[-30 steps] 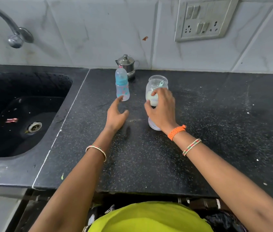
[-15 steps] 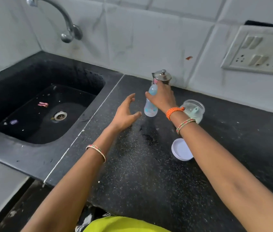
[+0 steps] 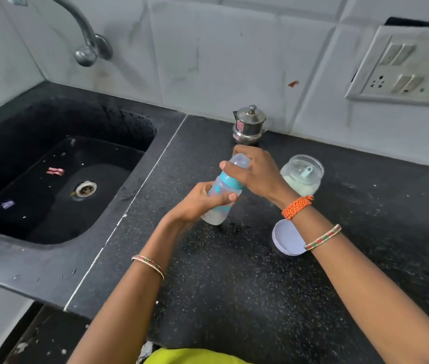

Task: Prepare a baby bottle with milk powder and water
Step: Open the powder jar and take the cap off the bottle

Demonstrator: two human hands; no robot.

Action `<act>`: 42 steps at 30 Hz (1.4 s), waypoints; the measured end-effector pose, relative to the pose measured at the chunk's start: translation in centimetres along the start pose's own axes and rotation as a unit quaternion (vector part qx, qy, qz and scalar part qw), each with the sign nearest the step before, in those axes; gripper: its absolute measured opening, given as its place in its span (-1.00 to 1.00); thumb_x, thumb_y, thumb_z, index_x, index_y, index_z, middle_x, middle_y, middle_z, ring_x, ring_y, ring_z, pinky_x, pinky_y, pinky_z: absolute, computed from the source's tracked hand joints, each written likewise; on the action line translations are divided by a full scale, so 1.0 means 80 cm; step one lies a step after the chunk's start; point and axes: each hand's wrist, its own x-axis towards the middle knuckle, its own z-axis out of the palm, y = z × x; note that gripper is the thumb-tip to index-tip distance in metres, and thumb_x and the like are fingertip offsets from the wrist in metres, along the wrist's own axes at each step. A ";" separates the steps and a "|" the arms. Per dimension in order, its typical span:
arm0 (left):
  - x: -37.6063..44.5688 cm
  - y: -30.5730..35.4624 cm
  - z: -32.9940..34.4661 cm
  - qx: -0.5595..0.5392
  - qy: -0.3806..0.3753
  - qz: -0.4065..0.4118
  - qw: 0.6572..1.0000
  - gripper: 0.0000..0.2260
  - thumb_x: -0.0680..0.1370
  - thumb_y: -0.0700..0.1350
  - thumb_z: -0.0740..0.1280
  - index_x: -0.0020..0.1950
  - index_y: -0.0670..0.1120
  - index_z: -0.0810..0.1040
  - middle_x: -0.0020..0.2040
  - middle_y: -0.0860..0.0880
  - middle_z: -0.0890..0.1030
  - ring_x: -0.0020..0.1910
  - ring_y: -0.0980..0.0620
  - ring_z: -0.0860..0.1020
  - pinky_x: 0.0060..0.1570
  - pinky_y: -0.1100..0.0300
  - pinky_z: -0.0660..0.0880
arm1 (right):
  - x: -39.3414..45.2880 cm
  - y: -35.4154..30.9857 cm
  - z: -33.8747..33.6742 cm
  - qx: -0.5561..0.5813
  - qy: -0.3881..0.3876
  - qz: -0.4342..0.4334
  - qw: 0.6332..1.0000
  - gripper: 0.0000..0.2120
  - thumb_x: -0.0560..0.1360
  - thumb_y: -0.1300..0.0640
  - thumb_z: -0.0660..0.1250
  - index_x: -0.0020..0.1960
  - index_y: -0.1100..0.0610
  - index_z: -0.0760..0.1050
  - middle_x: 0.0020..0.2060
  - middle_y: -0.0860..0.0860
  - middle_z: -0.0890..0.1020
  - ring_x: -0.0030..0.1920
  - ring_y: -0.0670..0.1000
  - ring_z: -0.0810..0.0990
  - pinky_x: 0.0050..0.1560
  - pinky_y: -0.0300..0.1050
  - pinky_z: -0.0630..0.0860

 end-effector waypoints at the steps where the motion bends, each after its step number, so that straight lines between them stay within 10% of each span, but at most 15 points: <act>1: -0.003 0.000 -0.005 -0.035 -0.037 -0.010 0.999 -0.43 0.23 0.25 0.46 0.03 -0.14 0.57 -0.16 -0.01 0.62 -0.19 0.09 0.58 -0.13 0.20 0.52 | 0.002 -0.005 -0.004 0.019 -0.038 -0.007 0.999 -0.63 0.42 -0.06 0.38 -0.26 0.25 0.40 -0.40 0.04 0.46 -0.40 -0.05 0.37 -0.35 -0.11 0.33; 6: -0.016 -0.013 -0.027 -0.151 -0.147 -0.054 0.976 -0.23 0.15 0.32 0.52 0.16 -0.15 0.48 -0.13 -0.03 0.59 -0.19 0.06 0.57 -0.21 0.14 0.58 | 0.015 -0.008 -0.041 0.109 -0.269 -0.006 0.957 -0.69 0.46 0.16 0.40 0.15 0.17 0.41 -0.08 -0.02 0.56 -0.34 -0.13 0.51 -0.45 -0.24 0.46; 12: -0.014 -0.021 -0.031 -0.095 0.050 -0.029 0.994 -0.49 0.25 0.21 0.50 0.06 -0.04 0.52 -0.12 0.04 0.62 -0.13 0.12 0.59 -0.10 0.23 0.51 | 0.028 0.041 -0.024 -0.065 -0.022 0.074 0.995 -0.55 0.41 0.10 0.46 0.16 0.14 0.30 0.07 0.08 0.52 -0.04 0.03 0.51 -0.16 -0.15 0.38; 18: -0.008 -0.019 -0.028 -0.095 0.137 -0.033 0.985 -0.62 0.32 0.18 0.40 0.02 -0.01 0.54 -0.09 0.00 0.65 -0.07 0.03 0.63 -0.05 0.17 0.56 | 0.018 0.077 0.023 -0.217 -0.120 0.063 0.967 -0.61 0.38 0.34 0.32 0.16 0.04 0.45 0.18 0.11 0.39 0.17 0.18 0.43 0.13 0.08 0.47; 25: -0.001 -0.016 -0.023 -0.038 0.167 -0.045 0.984 -0.78 0.41 0.10 0.43 -0.04 0.04 0.55 -0.15 0.07 0.64 -0.20 0.25 0.61 -0.26 0.39 0.50 | 0.015 0.077 0.029 -0.226 -0.137 0.113 0.958 -0.55 0.35 0.17 0.37 0.22 -0.01 0.43 0.34 0.08 0.36 0.38 0.20 0.27 0.29 0.25 0.29; 30: 0.008 -0.009 -0.010 0.017 0.199 0.001 0.980 -0.77 0.42 -0.02 0.48 0.00 -0.03 0.54 -0.14 0.02 0.63 -0.22 0.22 0.61 -0.23 0.29 0.55 | 0.014 0.024 0.032 0.083 0.006 0.141 0.987 -0.56 0.27 -0.17 0.29 0.06 0.01 0.42 -0.05 0.00 0.57 -0.17 -0.02 0.54 -0.11 -0.02 0.46; 33: 0.011 0.005 0.003 0.169 0.230 -0.020 0.958 -0.59 0.33 0.18 0.44 0.01 -0.06 0.50 -0.11 -0.01 0.64 -0.14 0.00 0.61 -0.13 0.01 0.54 | 0.018 0.005 0.040 0.067 0.001 0.187 0.980 -0.39 0.25 -0.43 0.25 -0.01 0.08 0.50 -0.12 -0.01 0.63 -0.13 -0.02 0.62 -0.09 -0.01 0.55; 37: 0.004 0.026 0.021 0.327 0.303 -0.022 0.895 -0.61 0.32 0.21 0.35 -0.06 -0.03 0.41 -0.19 0.04 0.58 -0.23 -0.04 0.56 -0.22 0.02 0.52 | 0.017 0.002 0.048 0.084 0.056 0.188 0.977 -0.56 0.36 -0.29 0.35 -0.27 0.11 0.56 -0.28 0.02 0.68 -0.24 -0.01 0.66 -0.13 0.01 0.61; 42: -0.002 0.048 0.012 0.270 0.211 -0.047 0.938 -0.67 0.31 0.16 0.42 -0.12 -0.05 0.49 -0.20 0.00 0.61 -0.19 0.00 0.59 -0.22 0.08 0.54 | 0.012 0.000 0.043 0.105 0.118 0.137 0.978 -0.64 0.35 -0.15 0.33 -0.47 0.06 0.40 -0.52 -0.10 0.54 -0.49 -0.18 0.51 -0.43 -0.27 0.38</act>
